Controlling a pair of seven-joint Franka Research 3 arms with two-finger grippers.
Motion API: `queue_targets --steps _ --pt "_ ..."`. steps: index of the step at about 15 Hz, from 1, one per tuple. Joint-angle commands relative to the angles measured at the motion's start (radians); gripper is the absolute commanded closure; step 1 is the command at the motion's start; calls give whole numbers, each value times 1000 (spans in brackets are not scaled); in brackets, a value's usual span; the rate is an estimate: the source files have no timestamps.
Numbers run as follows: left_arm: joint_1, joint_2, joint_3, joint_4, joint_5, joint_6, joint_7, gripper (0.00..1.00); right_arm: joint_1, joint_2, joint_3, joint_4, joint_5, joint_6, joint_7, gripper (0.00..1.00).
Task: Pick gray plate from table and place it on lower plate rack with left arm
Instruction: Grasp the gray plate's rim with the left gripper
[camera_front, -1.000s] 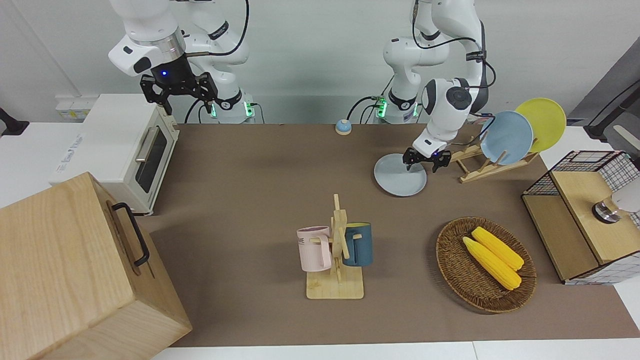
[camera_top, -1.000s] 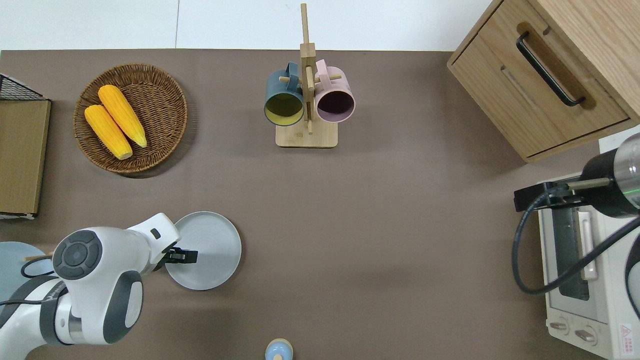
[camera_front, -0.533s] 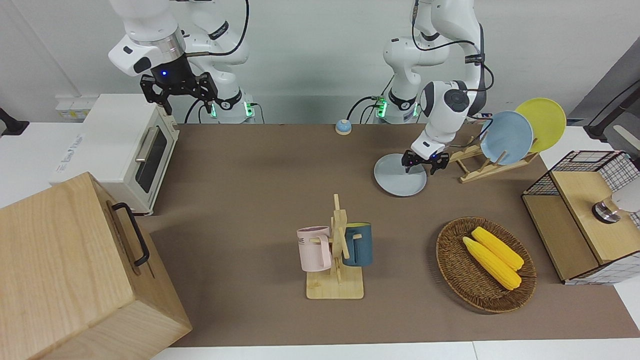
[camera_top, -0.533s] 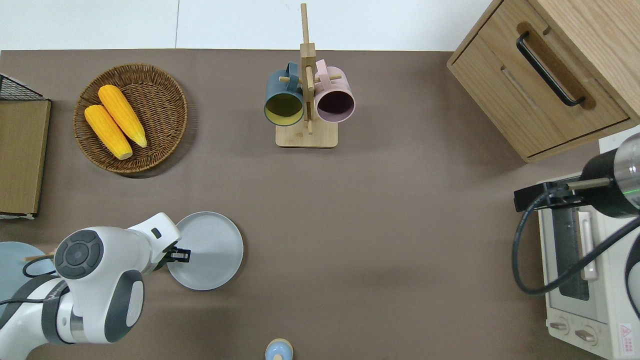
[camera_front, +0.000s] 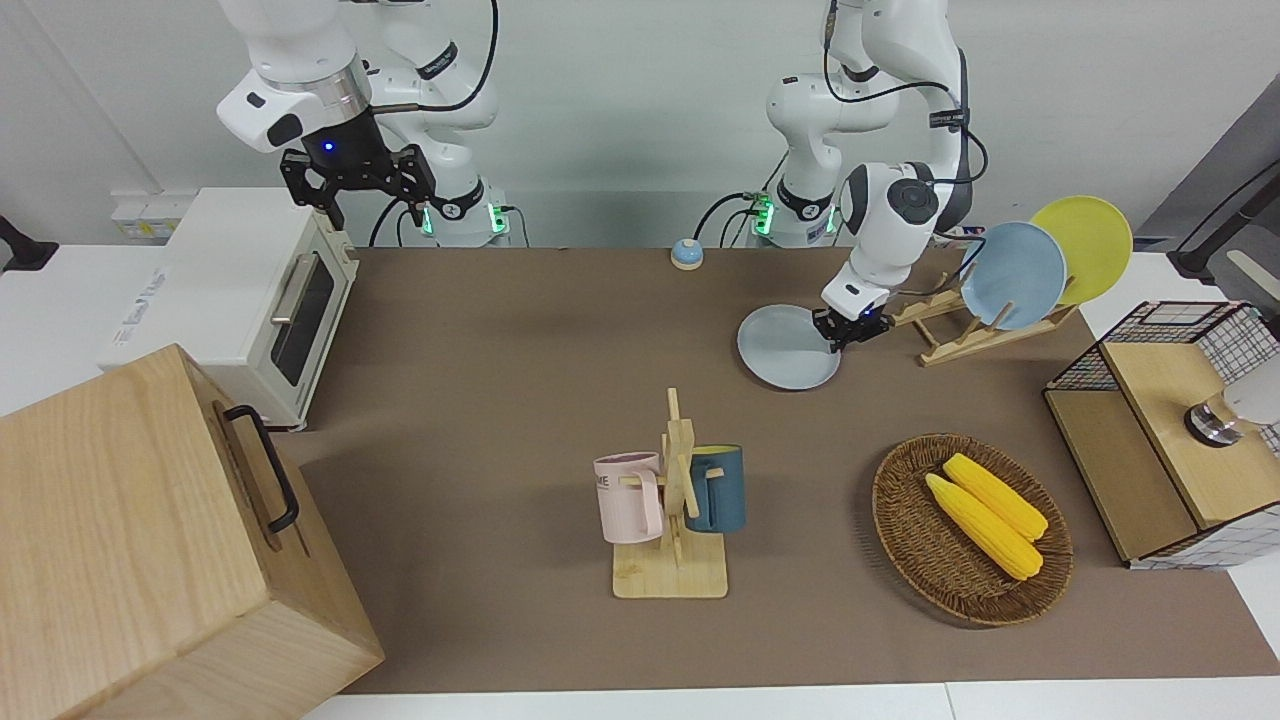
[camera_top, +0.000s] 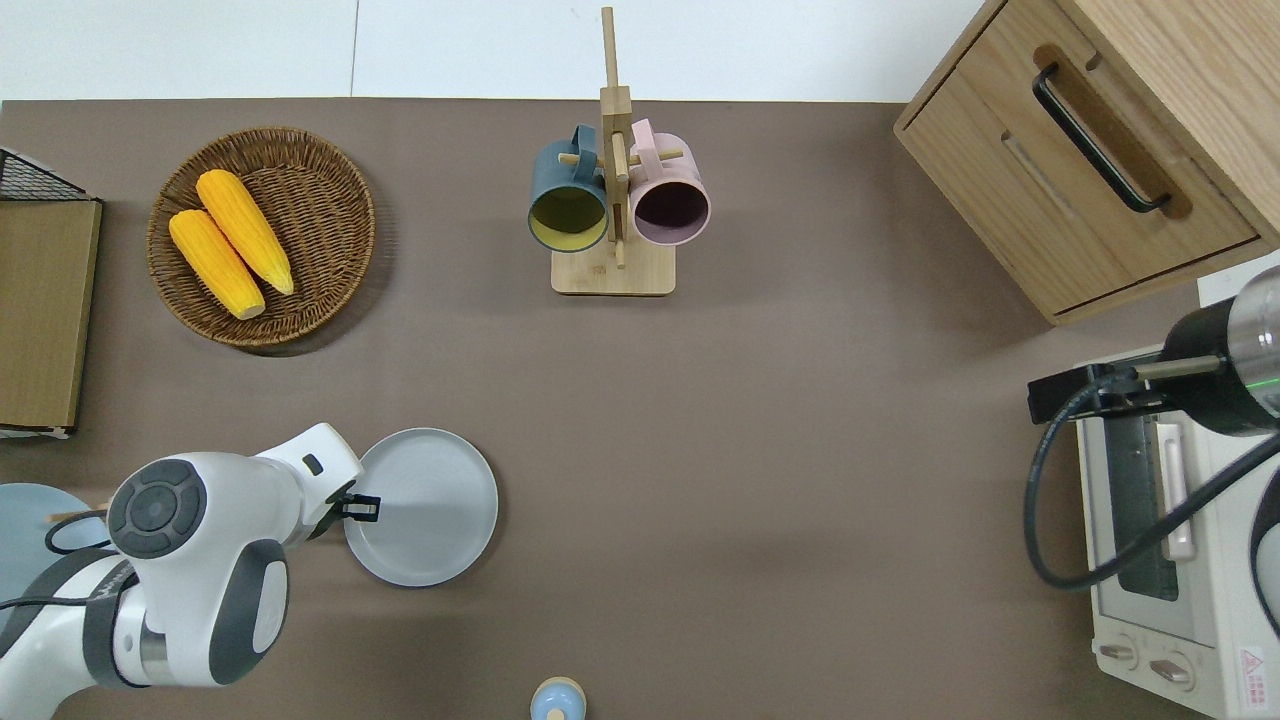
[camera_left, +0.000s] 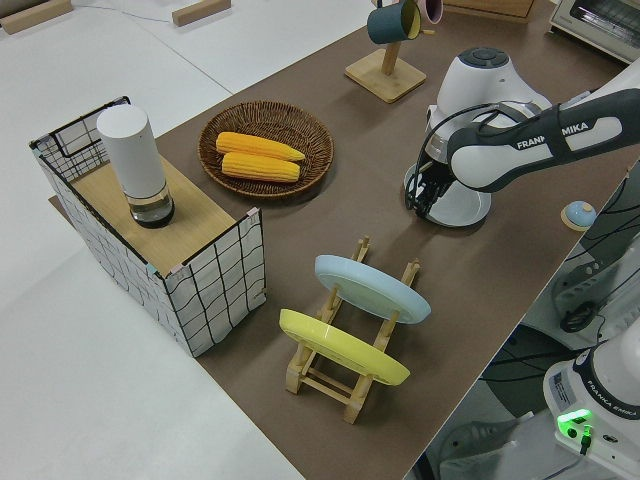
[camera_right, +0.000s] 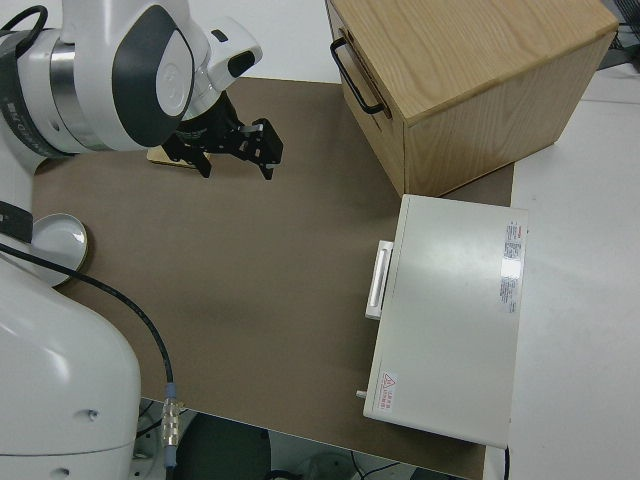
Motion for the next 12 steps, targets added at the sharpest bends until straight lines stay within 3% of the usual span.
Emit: queue_targets --steps 1,6,12 --pt "-4 7 1 -13 -3 12 4 1000 -7 -2 5 6 7 -14 0 11" --pt "2 1 3 8 -3 -6 0 1000 -7 -2 7 6 7 -14 -1 11" --pt "5 -45 6 96 -3 -180 -8 1000 -7 -2 7 6 7 -14 0 11"
